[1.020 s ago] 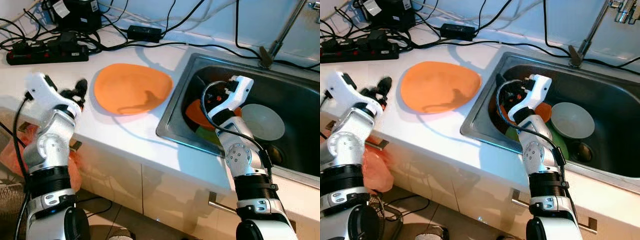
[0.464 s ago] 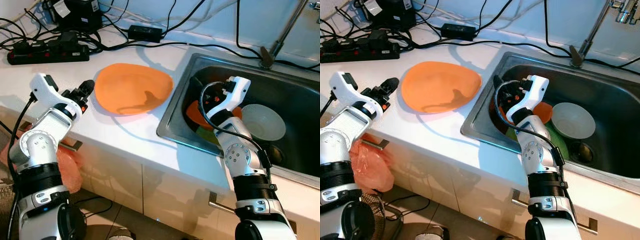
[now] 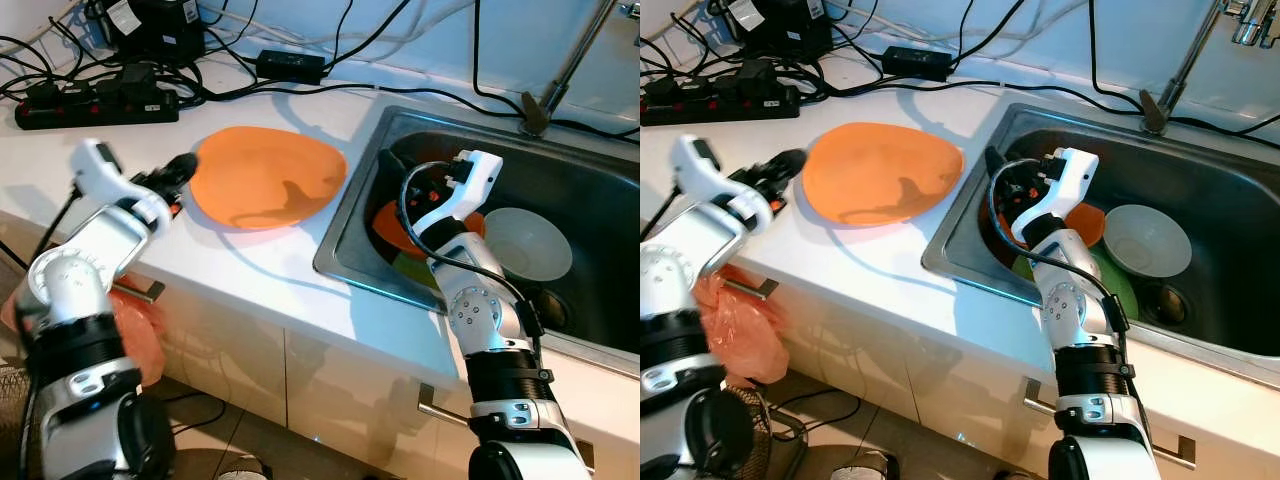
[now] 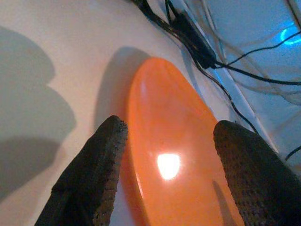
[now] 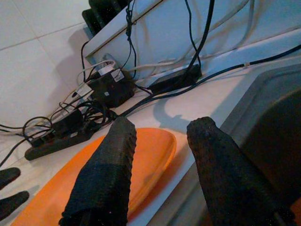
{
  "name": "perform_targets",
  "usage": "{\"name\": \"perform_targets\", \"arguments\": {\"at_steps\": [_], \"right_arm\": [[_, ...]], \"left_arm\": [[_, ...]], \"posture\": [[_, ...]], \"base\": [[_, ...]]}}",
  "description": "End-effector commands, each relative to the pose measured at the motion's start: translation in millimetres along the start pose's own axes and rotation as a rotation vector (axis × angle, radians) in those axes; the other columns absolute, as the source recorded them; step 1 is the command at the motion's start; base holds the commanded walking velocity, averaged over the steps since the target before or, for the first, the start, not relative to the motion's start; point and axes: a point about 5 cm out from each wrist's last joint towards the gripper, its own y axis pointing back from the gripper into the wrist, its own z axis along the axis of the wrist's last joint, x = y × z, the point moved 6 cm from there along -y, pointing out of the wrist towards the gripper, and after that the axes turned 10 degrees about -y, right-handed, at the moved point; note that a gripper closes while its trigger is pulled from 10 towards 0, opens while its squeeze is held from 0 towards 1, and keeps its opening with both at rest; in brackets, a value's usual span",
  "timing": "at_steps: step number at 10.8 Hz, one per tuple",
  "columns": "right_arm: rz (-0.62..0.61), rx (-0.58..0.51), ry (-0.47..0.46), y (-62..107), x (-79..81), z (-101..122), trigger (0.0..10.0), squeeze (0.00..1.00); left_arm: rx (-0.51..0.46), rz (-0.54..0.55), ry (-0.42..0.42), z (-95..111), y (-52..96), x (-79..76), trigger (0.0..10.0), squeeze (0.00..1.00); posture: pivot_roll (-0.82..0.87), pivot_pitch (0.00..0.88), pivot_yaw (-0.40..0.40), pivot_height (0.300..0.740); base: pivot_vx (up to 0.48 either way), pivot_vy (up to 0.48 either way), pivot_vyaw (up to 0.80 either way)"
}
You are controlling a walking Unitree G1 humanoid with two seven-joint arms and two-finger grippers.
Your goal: Kitchen organization
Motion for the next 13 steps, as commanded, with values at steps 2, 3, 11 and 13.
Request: {"name": "perform_targets", "arguments": {"at_steps": [2, 3, 11, 13], "right_arm": [[0.007, 0.005, -0.002, 2.2, 1.8, -0.3, 10.0, 0.00], [0.007, 0.000, 0.001, 3.8, 1.3, 2.4, 10.0, 0.00], [0.000, 0.000, -0.002, 3.6, 0.6, 1.1, 10.0, 0.00], [0.003, -0.001, -0.004, 3.3, 1.6, 0.9, 10.0, 0.00]], "left_arm": [[0.068, 0.002, 0.045, -15.9, -8.3, -6.1, 10.0, 0.00], [0.052, 0.021, 0.033, -12.2, -10.2, -4.9, 10.0, 0.00], [0.115, 0.143, 0.065, -32.3, -9.8, 15.5, 10.0, 0.00], [0.139, 0.133, 0.074, -42.5, -12.9, 8.8, 10.0, 0.00]], "posture": [[0.24, 0.091, -0.010, 0.740], [0.24, 0.092, -0.007, 0.740], [0.25, 0.086, -0.004, 0.740], [0.24, 0.082, -0.005, 0.740]], "base": [[0.000, 0.000, 0.00], [0.000, 0.000, 0.00], [0.000, 0.000, 0.00], [0.000, 0.000, 0.00]]}}
